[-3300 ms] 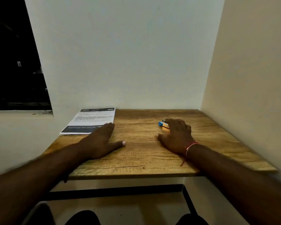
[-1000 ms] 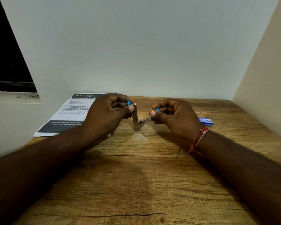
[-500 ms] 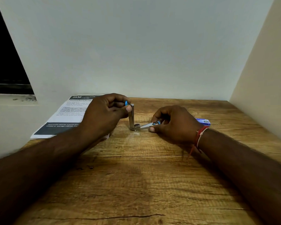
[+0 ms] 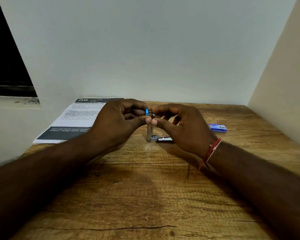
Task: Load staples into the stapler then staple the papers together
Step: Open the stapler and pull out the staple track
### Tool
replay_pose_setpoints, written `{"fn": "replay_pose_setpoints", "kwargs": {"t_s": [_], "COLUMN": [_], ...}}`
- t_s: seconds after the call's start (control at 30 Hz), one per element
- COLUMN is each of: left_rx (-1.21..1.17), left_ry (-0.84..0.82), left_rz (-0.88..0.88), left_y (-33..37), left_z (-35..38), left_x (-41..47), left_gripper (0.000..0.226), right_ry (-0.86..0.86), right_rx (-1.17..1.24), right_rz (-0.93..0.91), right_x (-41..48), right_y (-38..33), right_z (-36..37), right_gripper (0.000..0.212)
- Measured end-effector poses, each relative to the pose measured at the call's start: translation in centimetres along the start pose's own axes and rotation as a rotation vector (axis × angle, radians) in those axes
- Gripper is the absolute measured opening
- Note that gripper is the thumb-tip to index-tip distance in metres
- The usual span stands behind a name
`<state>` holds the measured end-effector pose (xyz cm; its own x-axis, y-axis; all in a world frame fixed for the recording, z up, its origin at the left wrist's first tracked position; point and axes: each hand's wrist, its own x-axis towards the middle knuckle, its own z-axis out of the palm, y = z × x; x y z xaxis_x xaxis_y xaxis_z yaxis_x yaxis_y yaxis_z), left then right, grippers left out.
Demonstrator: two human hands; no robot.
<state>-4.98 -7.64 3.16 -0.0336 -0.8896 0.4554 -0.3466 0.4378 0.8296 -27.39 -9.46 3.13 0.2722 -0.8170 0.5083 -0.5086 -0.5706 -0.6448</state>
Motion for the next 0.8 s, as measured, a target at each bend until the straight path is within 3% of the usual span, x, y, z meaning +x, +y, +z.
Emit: {"fn": "replay_pose_setpoints", "kwargs": {"t_s": [0.23,0.8], "left_rx": [-0.006,0.073], "left_ry": [-0.024,-0.028], "left_rz": [0.034,0.007], "left_y": [0.42,0.28], "left_z": [-0.05,0.42], "left_x": [-0.21,-0.25], "left_gripper": [0.037,0.030], "right_ry": [0.014,0.048], "right_rx": [0.045,0.032], "right_rz": [-0.014,-0.071], "right_x": [0.20,-0.34], "right_y": [0.58,0.20], "right_z": [-0.11,0.51], "right_gripper": [0.014,0.003]}}
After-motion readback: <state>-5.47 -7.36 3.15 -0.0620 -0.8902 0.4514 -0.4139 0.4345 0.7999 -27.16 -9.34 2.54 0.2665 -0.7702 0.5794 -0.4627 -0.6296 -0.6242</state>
